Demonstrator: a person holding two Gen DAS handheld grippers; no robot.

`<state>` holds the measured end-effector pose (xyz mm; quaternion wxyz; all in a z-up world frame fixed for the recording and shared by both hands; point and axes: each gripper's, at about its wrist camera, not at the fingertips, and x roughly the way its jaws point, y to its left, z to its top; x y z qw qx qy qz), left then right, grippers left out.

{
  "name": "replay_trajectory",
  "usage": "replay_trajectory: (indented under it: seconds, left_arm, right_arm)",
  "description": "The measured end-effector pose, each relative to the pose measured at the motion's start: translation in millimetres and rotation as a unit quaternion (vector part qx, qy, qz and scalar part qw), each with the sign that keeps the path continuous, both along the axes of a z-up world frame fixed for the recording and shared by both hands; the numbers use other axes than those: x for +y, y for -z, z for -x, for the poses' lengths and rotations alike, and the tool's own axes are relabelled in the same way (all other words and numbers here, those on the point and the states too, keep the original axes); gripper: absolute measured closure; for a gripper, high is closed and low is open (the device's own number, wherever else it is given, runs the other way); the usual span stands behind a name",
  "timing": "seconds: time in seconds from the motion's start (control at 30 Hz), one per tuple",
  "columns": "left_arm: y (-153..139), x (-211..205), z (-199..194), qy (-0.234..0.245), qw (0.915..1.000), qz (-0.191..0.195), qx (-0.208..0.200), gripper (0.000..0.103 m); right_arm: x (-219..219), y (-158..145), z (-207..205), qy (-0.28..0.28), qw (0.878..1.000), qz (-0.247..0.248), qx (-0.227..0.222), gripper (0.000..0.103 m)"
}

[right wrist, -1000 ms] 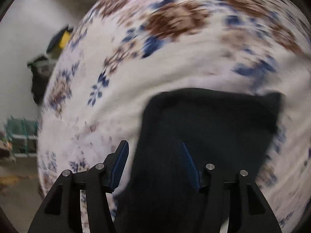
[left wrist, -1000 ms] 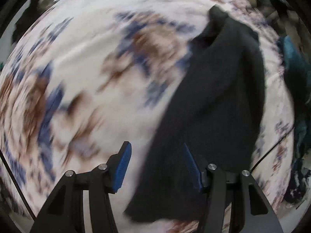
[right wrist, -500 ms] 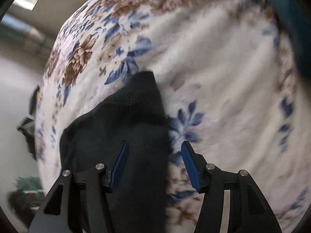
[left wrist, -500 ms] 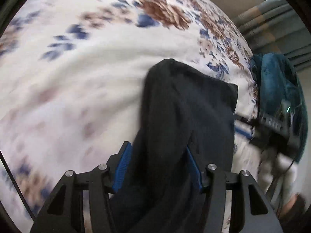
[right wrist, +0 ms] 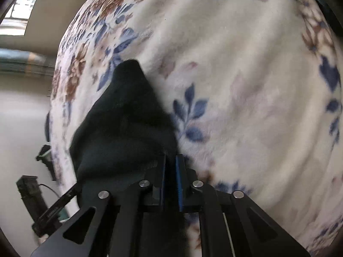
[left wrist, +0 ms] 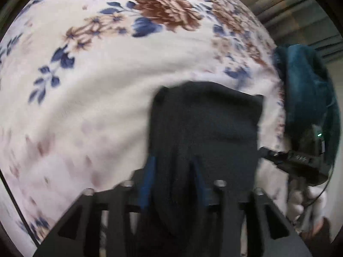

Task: Fold small clothes

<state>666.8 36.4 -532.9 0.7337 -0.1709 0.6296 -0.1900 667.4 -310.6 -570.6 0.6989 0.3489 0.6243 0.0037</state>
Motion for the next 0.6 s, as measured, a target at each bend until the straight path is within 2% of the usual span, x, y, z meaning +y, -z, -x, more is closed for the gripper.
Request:
replay_trajectory:
  seconds: [0.03, 0.07, 0.1, 0.13, 0.17, 0.2, 0.27, 0.3, 0.33, 0.37, 0.53, 0.6]
  left_arm:
    - [-1.7, -1.2, 8.7, 0.005, 0.9999, 0.013, 0.000, 0.055]
    - [-0.1, -4.8, 19.9, 0.012, 0.9998, 0.013, 0.001, 0.050]
    - [4.6, -11.0, 28.7, 0.022, 0.9997, 0.004, 0.007, 0.050]
    - [8.1, -18.6, 39.3, 0.036, 0.9993, -0.002, 0.011, 0.050]
    - [12.2, -29.0, 55.1, 0.060, 0.9978, -0.030, -0.001, 0.053]
    - [13.0, -36.9, 61.7, 0.073, 0.9955, -0.058, -0.017, 0.061]
    - [8.8, -35.6, 73.0, 0.085, 0.9914, -0.081, -0.057, 0.073]
    - [8.5, -26.7, 72.1, 0.075, 0.9925, -0.076, -0.058, 0.073]
    - [10.5, -15.8, 67.9, 0.065, 0.9949, -0.062, -0.047, 0.073]
    - [11.2, -10.3, 65.9, 0.060, 0.9956, -0.058, -0.043, 0.071]
    - [4.1, -10.9, 66.9, 0.070, 0.9957, -0.055, -0.027, 0.068]
    - [-1.8, -12.3, 74.1, 0.057, 0.9974, -0.042, -0.016, 0.059]
  right_arm:
    - [2.7, -3.4, 5.7, -0.011, 1.000, -0.016, -0.002, 0.092]
    - [9.2, -6.9, 15.5, -0.025, 0.999, -0.030, -0.002, 0.079]
    - [14.0, -7.9, 24.1, -0.034, 0.999, -0.036, 0.001, 0.051]
    - [19.6, -7.5, 32.6, -0.039, 0.998, -0.046, 0.004, 0.038]
    - [26.7, -4.0, 43.5, -0.043, 0.997, -0.059, 0.009, 0.028]
    - [37.6, 3.2, 54.3, -0.052, 0.996, -0.073, 0.020, 0.028]
    - [66.2, 22.7, 66.4, -0.079, 0.993, -0.081, 0.040, 0.030]
    - [73.6, 27.6, 71.4, -0.084, 0.993, -0.069, 0.041, 0.052]
    - [81.1, 32.0, 76.8, -0.085, 0.994, -0.057, 0.032, 0.064]
    - [82.2, 31.9, 79.8, -0.076, 0.996, -0.041, 0.021, 0.070]
    - [89.3, 29.6, 78.5, -0.067, 0.997, -0.013, 0.021, 0.072]
    - [98.2, 21.1, 75.7, -0.085, 0.996, 0.000, 0.020, 0.068]
